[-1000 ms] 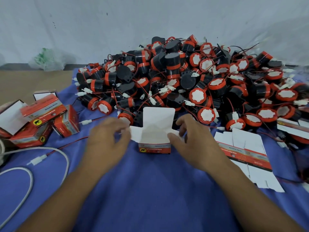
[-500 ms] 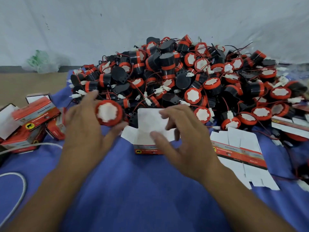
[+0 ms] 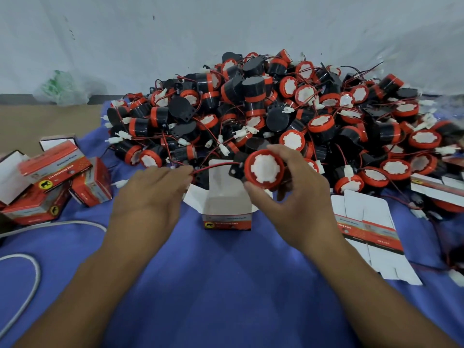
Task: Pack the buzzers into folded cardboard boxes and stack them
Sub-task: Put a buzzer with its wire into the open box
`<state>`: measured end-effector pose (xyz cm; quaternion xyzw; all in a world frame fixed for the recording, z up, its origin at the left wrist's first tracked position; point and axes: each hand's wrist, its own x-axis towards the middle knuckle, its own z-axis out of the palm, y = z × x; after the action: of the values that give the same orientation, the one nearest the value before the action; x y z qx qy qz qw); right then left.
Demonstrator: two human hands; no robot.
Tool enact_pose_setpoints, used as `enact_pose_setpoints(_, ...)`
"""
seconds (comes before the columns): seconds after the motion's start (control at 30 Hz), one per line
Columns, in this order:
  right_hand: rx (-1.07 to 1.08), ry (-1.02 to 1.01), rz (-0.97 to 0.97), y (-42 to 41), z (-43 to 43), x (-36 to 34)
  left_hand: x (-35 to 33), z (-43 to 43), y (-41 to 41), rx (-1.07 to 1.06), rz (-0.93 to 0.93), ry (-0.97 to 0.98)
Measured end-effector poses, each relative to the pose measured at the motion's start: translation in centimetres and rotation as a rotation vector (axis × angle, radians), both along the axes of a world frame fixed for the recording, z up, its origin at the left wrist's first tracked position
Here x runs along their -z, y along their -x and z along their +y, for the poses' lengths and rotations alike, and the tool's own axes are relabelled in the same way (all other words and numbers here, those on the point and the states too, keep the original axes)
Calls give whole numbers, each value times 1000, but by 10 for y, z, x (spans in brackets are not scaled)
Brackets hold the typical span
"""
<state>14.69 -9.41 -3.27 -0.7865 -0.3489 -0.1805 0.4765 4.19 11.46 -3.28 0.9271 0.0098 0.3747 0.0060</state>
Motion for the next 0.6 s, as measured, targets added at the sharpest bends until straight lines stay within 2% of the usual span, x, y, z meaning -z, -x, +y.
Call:
enact_pose_setpoints(0.17,96,163,-34,-7,-2,7,2,-8,1,54,112,367)
enact_pose_setpoints(0.27,98,283,-87,-9,-5,7,7,-14,-1,33,138,459)
enact_pose_setpoints(0.4,58,396,-62,-7,-6,5,6,-17,-1,48,159,523)
enact_pose_setpoints(0.6,-165,608,-82,-2,0,6,13,-12,-4,57,209,500)
